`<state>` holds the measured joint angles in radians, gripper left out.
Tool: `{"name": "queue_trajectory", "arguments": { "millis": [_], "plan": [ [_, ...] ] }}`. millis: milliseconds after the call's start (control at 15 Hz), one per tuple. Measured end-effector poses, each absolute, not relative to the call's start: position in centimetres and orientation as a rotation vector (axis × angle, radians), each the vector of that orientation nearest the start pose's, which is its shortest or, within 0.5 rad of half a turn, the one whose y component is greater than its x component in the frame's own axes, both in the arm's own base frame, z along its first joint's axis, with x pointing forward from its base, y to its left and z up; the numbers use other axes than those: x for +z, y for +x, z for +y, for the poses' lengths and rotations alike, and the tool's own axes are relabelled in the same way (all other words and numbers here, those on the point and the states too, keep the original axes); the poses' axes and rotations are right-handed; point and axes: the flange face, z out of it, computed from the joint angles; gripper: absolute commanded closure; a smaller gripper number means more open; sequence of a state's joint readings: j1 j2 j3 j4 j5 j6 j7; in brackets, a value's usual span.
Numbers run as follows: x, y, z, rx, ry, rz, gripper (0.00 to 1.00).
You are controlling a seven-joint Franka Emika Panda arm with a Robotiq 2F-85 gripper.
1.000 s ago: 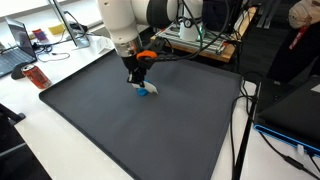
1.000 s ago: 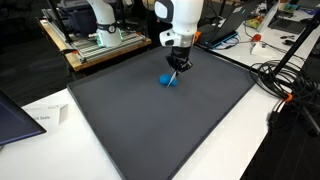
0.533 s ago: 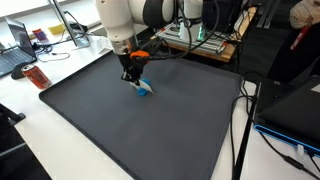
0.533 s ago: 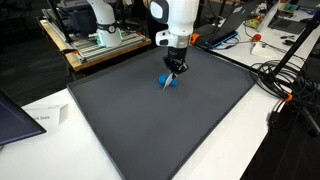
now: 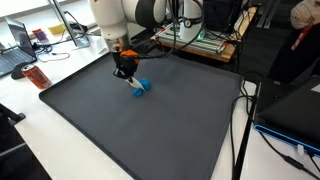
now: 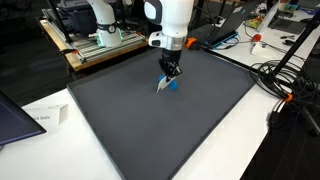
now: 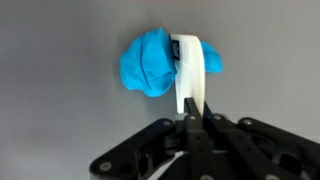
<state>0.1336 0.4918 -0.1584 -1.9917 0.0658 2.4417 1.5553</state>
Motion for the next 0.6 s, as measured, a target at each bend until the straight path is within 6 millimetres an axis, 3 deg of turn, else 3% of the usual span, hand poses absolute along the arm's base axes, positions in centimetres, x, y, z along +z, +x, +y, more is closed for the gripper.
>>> {"name": "queue_trajectory", "arguments": {
  "millis": [600],
  "plan": [
    [21.1,59.6,-7.0,-0.206,-2.204,2.494,0.99]
  ]
}}
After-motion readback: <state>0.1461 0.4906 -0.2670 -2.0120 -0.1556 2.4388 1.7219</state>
